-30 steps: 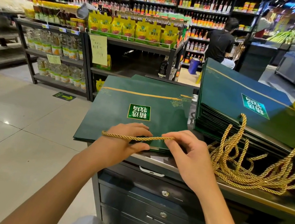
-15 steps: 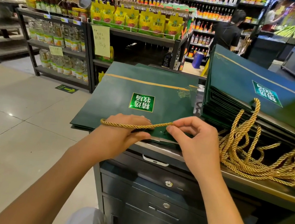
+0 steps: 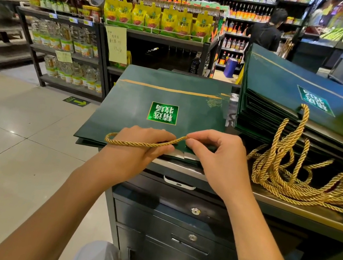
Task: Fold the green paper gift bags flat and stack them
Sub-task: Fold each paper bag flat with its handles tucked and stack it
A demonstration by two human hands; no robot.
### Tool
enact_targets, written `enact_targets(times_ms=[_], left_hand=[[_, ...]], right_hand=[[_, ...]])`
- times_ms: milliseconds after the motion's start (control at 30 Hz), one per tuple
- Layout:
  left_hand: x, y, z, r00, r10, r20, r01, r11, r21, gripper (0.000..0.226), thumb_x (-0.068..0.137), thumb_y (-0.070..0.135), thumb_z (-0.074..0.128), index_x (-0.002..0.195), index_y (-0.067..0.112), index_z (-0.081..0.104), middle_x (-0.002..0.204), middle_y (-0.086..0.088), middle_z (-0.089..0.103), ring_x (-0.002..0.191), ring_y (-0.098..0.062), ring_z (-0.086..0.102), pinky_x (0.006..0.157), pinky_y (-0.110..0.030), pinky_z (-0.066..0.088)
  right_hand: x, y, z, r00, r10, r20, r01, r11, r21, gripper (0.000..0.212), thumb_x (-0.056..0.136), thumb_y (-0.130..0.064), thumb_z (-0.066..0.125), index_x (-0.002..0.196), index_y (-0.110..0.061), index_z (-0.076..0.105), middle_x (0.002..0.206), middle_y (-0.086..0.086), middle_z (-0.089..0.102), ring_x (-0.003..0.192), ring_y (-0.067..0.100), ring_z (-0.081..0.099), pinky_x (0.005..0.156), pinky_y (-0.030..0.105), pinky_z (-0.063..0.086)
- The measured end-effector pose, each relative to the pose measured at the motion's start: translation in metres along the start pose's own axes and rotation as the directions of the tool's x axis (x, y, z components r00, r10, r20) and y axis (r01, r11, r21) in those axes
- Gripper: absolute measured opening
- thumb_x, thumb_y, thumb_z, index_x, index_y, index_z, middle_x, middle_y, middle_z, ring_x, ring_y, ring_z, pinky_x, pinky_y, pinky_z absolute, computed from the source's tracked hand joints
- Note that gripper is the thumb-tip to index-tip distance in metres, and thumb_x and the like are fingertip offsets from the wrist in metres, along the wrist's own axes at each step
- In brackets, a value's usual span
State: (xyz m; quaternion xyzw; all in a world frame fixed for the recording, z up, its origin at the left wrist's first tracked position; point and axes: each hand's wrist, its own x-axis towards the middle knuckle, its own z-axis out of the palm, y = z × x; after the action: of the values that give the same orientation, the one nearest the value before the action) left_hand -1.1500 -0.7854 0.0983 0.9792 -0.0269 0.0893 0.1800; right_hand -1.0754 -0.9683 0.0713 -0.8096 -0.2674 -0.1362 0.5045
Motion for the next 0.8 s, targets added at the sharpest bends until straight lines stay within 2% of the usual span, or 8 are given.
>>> enact_targets(times_ms=[133,233,367,467,533,633,700,800], left_hand=[[0.002,-0.001,-0.001,0.999,-0.032,0.014,0.032,0.999,-0.028,0.033,0.103,0.048,0.043,0.130,0.040,0.061,0.113,0.004,0.072,0.101,-0.025,0.065,0.091,-0.046,0.054],[0.004,0.000,-0.004,0.999,-0.037,0.024,0.037,0.999,-0.015,0.031,0.105,0.043,0.043,0.129,0.039,0.063,0.114,0.003,0.071,0.102,-0.025,0.064,0.091,-0.044,0.054],[0.009,0.004,-0.008,0.998,-0.051,0.029,0.051,0.999,-0.006,0.030,0.106,0.039,0.043,0.127,0.037,0.065,0.111,0.005,0.068,0.098,-0.022,0.060,0.088,-0.038,0.053],[0.010,0.006,-0.012,0.997,-0.059,0.053,0.059,0.998,0.006,0.030,0.107,0.038,0.044,0.127,0.038,0.066,0.110,0.004,0.068,0.097,-0.022,0.060,0.087,-0.038,0.053],[0.011,0.009,-0.016,0.998,-0.037,0.059,0.037,0.999,0.004,0.029,0.107,0.036,0.045,0.125,0.034,0.067,0.112,-0.001,0.070,0.099,-0.026,0.062,0.089,-0.042,0.054],[0.013,0.011,-0.024,0.996,-0.038,0.076,0.038,0.999,-0.002,0.030,0.107,0.034,0.046,0.124,0.027,0.070,0.113,-0.002,0.069,0.099,-0.025,0.062,0.087,-0.037,0.053],[0.015,0.011,-0.028,0.995,-0.036,0.093,0.039,0.999,-0.026,0.030,0.106,0.036,0.047,0.120,0.027,0.072,0.109,-0.001,0.070,0.094,-0.022,0.062,0.085,-0.037,0.054],[0.016,0.010,-0.032,0.993,-0.026,0.111,0.034,0.997,-0.066,0.026,0.103,0.039,0.053,0.116,0.028,0.072,0.102,0.004,0.070,0.090,-0.015,0.063,0.081,-0.034,0.054]], right_hand=[[0.000,0.000,-0.001,0.999,-0.004,0.047,0.005,1.000,-0.027,0.012,0.094,-0.027,0.069,0.098,-0.026,0.080,0.090,-0.018,0.073,0.090,0.001,0.065,0.083,0.026,0.056],[-0.002,-0.001,-0.003,0.997,-0.010,0.081,0.015,0.998,-0.061,0.017,0.097,-0.029,0.064,0.099,-0.026,0.080,0.096,-0.014,0.071,0.093,0.005,0.064,0.086,0.034,0.054],[-0.005,-0.001,-0.011,0.990,-0.017,0.140,0.022,0.999,-0.033,0.022,0.091,-0.021,0.066,0.105,-0.028,0.080,0.102,-0.019,0.070,0.099,0.000,0.063,0.091,0.022,0.052],[-0.006,0.000,-0.012,0.986,-0.055,0.156,0.065,0.996,-0.062,0.025,0.089,-0.017,0.069,0.110,-0.026,0.079,0.105,-0.016,0.071,0.102,0.000,0.063,0.094,0.023,0.052],[-0.007,0.000,-0.011,0.986,-0.087,0.145,0.098,0.992,-0.076,0.023,0.092,-0.016,0.068,0.110,-0.025,0.078,0.105,-0.014,0.071,0.101,0.002,0.064,0.096,0.031,0.052],[-0.008,0.002,-0.009,0.983,-0.128,0.131,0.140,0.986,-0.089,0.019,0.096,-0.020,0.066,0.110,-0.025,0.078,0.105,-0.015,0.071,0.100,0.004,0.064,0.103,0.047,0.048],[-0.008,0.002,-0.010,0.980,-0.149,0.131,0.162,0.982,-0.096,0.020,0.098,-0.020,0.064,0.111,-0.023,0.078,0.105,-0.012,0.072,0.099,0.004,0.064,0.099,0.045,0.050],[-0.007,0.003,-0.009,0.978,-0.166,0.124,0.180,0.977,-0.113,0.022,0.100,-0.019,0.061,0.114,-0.019,0.077,0.108,-0.009,0.074,0.099,0.003,0.064,0.093,0.033,0.053]])
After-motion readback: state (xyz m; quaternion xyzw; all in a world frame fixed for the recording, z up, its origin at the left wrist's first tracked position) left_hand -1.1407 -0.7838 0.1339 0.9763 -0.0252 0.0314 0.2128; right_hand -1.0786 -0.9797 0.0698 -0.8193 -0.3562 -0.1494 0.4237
